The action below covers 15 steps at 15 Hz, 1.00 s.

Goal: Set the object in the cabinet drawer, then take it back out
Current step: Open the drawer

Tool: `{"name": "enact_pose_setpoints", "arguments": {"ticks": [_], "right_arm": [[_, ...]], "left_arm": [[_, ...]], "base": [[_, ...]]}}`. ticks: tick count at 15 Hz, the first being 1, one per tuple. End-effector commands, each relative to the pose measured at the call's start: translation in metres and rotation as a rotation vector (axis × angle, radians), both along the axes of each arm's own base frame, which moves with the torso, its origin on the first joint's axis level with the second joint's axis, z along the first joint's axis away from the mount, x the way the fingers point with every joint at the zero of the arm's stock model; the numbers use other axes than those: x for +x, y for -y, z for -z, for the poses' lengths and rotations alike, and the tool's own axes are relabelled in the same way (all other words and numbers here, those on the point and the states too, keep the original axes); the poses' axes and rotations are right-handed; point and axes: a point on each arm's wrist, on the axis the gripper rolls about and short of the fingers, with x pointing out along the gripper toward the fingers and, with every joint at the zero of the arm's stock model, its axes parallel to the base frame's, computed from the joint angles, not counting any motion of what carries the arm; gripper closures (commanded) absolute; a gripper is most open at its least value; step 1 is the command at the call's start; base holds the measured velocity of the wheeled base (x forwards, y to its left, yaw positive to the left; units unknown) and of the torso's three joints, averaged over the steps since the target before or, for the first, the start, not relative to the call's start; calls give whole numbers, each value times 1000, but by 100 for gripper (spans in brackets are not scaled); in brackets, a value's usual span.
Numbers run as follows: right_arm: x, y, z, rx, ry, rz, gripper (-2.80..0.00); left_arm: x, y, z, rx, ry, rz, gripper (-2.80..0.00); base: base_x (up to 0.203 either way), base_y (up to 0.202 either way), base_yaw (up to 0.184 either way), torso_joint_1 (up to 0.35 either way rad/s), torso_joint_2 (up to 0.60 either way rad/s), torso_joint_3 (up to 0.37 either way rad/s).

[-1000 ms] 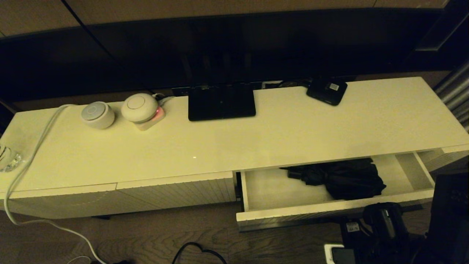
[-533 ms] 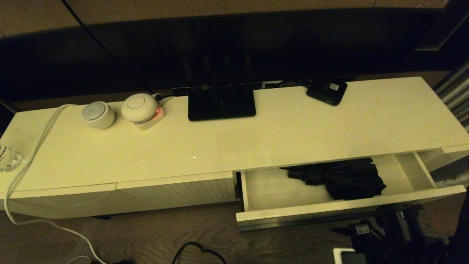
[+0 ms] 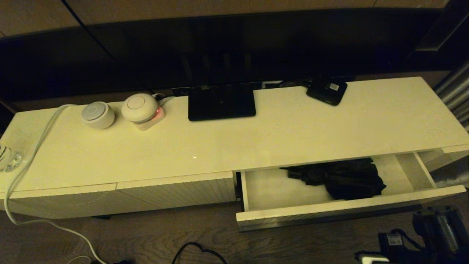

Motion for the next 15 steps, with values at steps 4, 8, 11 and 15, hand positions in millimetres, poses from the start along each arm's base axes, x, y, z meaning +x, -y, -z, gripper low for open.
{"name": "enact_pose_setpoints", "arguments": {"ticks": [4,8,11,15], "right_arm": [[-60,15,-64,183,-53,205,0],[-76,25,-111,372,-222,589,0],[-75,25,-143,562,-284,808,0],[-62,18,-146,708,-484,955,0]], "left_arm": [[0,0,1,0,-3,0,0],[0,0,1,0,-3,0,0],[0,0,1,0,-3,0,0],[0,0,1,-1,-3,0,0]], "base": [[0,0,0,0,0,0],[0,0,0,0,0,0],[0,0,0,0,0,0],[0,0,0,0,0,0]]}}
